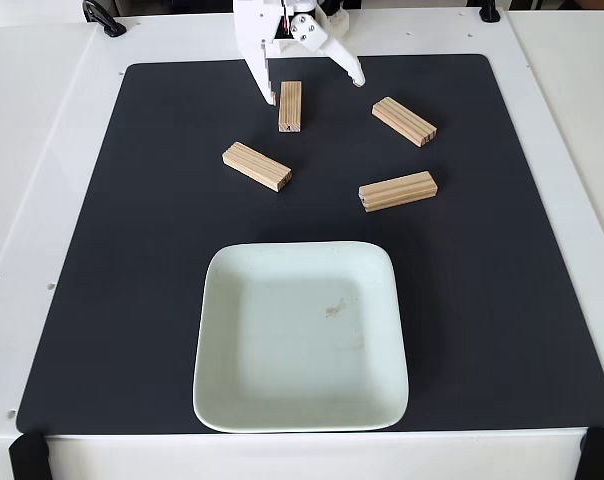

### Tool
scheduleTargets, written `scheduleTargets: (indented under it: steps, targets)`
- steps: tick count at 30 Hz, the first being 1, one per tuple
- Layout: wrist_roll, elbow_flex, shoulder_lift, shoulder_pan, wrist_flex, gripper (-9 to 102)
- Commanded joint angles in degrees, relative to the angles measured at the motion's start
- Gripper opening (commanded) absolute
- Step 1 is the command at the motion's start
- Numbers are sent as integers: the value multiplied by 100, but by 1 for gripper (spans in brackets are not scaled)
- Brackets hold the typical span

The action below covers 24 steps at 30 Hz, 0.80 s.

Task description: Pick up the wooden block and place them on the plate.

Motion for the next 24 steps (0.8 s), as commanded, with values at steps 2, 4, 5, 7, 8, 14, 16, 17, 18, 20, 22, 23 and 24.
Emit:
scheduleTargets:
  steps: [2,4,5,7,8,14,16,17,18,20,22,23,24]
  targets:
    - [-35,-26,-44,35,-79,53]
    - [-35,-18,-88,53,-70,53]
    - [-35,0,-97,53,-79,53]
    - [-35,105,-97,53,-97,53]
    - [-35,149,-97,53,-97,53]
    - [-35,202,-97,18,-97,53]
    - [-26,237,-105,0,-105,53]
    - [-26,299,-105,0,-185,53]
    - [-26,396,-105,0,-334,53]
    - [-44,633,-105,35,-712,53]
    - [-44,756,-105,62,-984,53]
    - [-53,765,-105,62,-1011,53]
    - [-53,756,-105,62,-984,53]
